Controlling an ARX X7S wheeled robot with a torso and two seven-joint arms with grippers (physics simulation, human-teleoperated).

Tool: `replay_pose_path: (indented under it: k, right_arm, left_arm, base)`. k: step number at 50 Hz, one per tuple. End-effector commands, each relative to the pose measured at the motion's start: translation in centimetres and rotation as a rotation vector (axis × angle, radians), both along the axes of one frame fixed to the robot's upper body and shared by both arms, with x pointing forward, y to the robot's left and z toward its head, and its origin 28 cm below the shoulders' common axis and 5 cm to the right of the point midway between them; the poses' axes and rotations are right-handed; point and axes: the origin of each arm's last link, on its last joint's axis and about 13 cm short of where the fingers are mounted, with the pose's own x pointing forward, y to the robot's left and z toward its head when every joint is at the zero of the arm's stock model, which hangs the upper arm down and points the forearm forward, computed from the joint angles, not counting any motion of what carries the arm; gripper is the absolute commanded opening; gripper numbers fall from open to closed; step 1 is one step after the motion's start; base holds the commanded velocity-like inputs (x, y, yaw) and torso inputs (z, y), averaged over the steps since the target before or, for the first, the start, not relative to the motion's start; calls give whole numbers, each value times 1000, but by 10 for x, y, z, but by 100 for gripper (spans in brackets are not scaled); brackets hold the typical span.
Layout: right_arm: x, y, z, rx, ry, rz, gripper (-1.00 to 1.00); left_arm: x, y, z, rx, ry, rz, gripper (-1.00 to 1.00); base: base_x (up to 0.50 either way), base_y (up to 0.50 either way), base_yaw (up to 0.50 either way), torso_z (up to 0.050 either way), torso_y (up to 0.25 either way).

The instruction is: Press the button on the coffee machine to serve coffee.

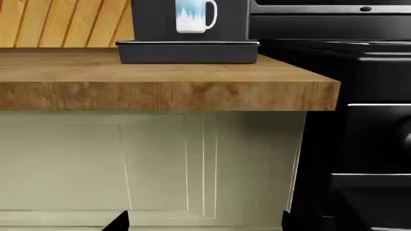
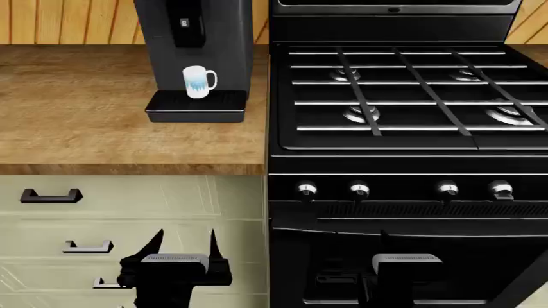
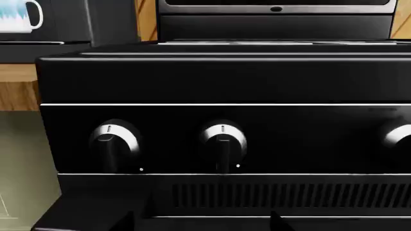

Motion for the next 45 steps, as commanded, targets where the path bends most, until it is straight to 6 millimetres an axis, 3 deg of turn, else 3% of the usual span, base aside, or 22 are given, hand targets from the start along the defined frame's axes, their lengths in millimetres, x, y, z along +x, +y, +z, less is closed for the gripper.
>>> replay_pose_path:
  k: [1, 19, 45]
  right_arm:
    - [0, 1, 0, -10, -3, 4, 100]
    - [-1, -1, 1, -29, -16, -7, 100]
    - [-2, -1, 1, -45, -13, -12, 100]
  left_arm:
    - [0, -1, 1, 1, -2, 0, 100]
    - [1, -4, 0, 59, -3, -7, 100]
    - [2, -3, -1, 51, 4, -9, 100]
  base:
    - [0, 0, 0, 0, 0]
    - [0, 14, 0, 0, 0]
    - [4, 442, 0, 0, 0]
